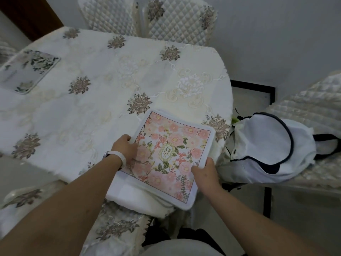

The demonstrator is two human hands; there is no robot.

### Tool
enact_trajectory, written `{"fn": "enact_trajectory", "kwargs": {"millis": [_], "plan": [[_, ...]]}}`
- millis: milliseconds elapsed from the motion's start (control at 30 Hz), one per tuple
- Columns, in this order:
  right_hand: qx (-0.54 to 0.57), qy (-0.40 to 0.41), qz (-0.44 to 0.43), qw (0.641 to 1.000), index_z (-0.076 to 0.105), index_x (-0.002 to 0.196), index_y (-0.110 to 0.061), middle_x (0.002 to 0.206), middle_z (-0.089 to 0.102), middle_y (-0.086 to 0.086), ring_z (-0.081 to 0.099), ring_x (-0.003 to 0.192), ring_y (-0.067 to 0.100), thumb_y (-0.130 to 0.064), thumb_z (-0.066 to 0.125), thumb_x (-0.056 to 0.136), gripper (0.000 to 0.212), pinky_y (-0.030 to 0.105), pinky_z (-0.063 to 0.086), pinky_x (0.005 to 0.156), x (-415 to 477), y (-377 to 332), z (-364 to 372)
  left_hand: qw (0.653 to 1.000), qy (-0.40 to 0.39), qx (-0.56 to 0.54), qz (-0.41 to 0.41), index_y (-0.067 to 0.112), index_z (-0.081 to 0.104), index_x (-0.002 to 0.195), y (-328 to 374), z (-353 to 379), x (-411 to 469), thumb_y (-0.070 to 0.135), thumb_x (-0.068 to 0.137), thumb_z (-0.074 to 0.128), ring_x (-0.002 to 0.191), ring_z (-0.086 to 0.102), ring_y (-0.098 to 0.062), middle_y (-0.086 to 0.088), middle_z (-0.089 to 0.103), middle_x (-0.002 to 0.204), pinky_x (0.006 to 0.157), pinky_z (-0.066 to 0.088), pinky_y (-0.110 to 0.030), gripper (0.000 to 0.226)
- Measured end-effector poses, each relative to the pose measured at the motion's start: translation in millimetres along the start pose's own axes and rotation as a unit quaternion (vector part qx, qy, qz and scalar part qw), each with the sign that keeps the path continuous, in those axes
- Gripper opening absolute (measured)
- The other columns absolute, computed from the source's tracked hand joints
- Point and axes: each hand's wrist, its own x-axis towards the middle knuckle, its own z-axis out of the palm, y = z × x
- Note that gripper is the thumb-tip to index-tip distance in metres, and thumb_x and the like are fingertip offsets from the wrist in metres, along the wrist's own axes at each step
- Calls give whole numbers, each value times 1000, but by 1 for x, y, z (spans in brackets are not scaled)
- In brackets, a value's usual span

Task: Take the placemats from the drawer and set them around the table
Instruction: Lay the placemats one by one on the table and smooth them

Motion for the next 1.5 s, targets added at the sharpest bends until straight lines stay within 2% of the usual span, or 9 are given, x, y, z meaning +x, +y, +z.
{"fn": "enact_trajectory", "kwargs": {"millis": [233, 400, 567, 767, 967, 1167, 1267, 1400, 1500], "plan": [[-15, -11, -43, 999, 47, 91, -29, 93, 63, -1, 63, 78, 15, -5, 55, 89, 25, 29, 48, 55, 0, -11, 1, 997, 46, -44, 45, 26, 53, 87, -10, -12, -30, 31, 90, 55, 72, 62, -20, -1, 64, 83, 58, 49, -31, 6], [-25, -42, -75, 996, 51, 105, -24, 96, 65, -1, 64, 83, 18, -8, 56, 89, 23, 36, 54, 66, 1, -28, 12, 992, 82, -91, 37, 26, 54, 87, -20, -38, -49, 30, 90, 57, 72, 63, -20, 0, 65, 82, 54, 44, -27, 6], [-31, -64, -101, 992, 51, 101, -29, 93, 64, -5, 64, 79, 15, -8, 57, 89, 25, 29, 47, 57, -9, -52, 38, 986, 108, -125, 12, 25, 56, 92, -42, -73, -66, 27, 90, 60, 67, 62, -11, 6, 65, 84, 50, 40, -23, 5], [-58, -117, -154, 979, 49, 104, -31, 92, 61, -6, 61, 74, 13, -10, 56, 90, 26, 25, 43, 50, -36, -75, 80, 980, 122, -155, -16, 24, 57, 95, -86, -114, -88, 25, 92, 59, 68, 64, -15, 3, 66, 84, 50, 44, -24, 4], [-101, -156, -206, 961, 48, 106, -31, 92, 60, -3, 59, 70, 16, -12, 57, 91, 26, 23, 45, 44, -83, -88, 147, 964, 155, -213, -29, 24, 61, 99, -163, -163, -116, 25, 91, 62, 73, 66, -14, 6, 69, 86, 55, 46, -24, 9], [-107, -164, -257, 946, 49, 98, -34, 88, 62, 5, 55, 61, 16, -10, 57, 89, 26, 22, 47, 41, -156, -97, 233, 919, 185, -346, -30, 26, 65, 93, -263, -223, -150, 25, 89, 65, 72, 71, -13, 5, 73, 89, 58, 55, -27, 4], [-139, -159, -294, 932, 50, 100, -34, 83, 61, -1, 56, 59, 12, -14, 58, 87, 25, 17, 43, 39, -194, -107, 279, 886, 182, -425, -23, 20, 65, 98, -323, -257, -167, 21, 89, 65, 79, 73, -23, -4, 73, 94, 68, 59, -39, 9], [-176, -181, -329, 910, 50, 106, -32, 91, 62, -15, 61, 71, -1, -17, 61, 86, 27, 17, 42, 51, -249, -111, 345, 862, 199, -467, -25, 21, 63, 96, -398, -290, -198, 15, 91, 63, 81, 72, -25, -6, 72, 94, 64, 58, -36, 8], [-187, -222, -332, 897, 49, 107, -34, 94, 63, -14, 64, 72, 1, -18, 61, 87, 28, 18, 46, 53, -287, -100, 396, 845, 209, -489, -44, 19, 61, 99, -449, -306, -224, 15, 93, 61, 82, 72, -25, -7, 71, 97, 66, 59, -38, 8]]}}
